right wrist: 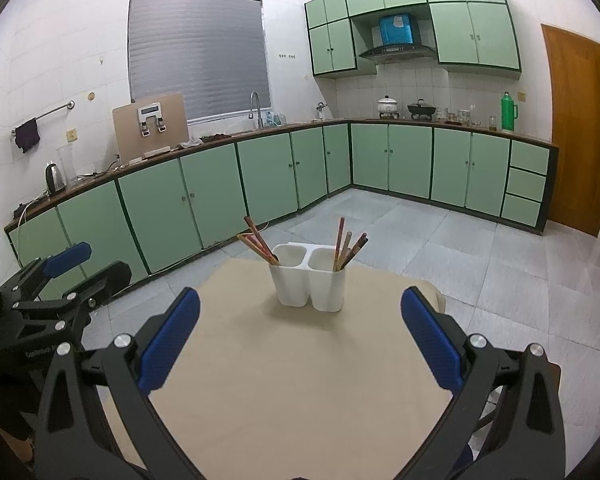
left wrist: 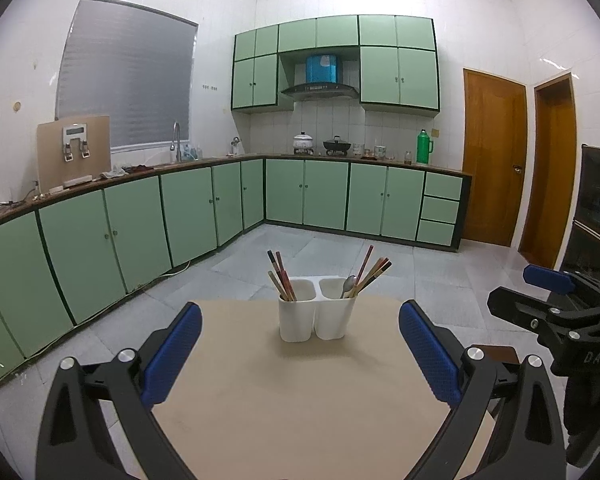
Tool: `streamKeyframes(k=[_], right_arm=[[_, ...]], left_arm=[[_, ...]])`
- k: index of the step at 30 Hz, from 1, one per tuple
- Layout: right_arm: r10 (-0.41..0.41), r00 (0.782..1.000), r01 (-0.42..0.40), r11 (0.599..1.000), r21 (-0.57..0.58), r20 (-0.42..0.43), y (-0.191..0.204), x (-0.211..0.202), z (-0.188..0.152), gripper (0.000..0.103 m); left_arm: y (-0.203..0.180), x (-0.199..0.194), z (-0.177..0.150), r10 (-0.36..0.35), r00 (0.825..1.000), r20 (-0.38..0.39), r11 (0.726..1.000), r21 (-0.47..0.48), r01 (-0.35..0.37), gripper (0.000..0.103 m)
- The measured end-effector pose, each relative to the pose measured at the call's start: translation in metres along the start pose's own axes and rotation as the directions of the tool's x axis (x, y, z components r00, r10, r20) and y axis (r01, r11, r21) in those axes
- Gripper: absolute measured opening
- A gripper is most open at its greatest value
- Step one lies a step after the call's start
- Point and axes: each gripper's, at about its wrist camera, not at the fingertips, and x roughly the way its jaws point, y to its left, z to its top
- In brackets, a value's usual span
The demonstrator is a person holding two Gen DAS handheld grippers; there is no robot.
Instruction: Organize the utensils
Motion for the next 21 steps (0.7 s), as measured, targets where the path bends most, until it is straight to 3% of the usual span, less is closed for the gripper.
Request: streamKeyframes(k=[21], right_arm=[[0.004,1.000,-0.004,1.000,-0.014,-0.001,-0.0003,-0.0006,0.0014,0.098]], left_arm=[[0.0026,-0.0079,0.0006,0.008,1.000,0.019,1.000,-0.001,-0.008,0.097]])
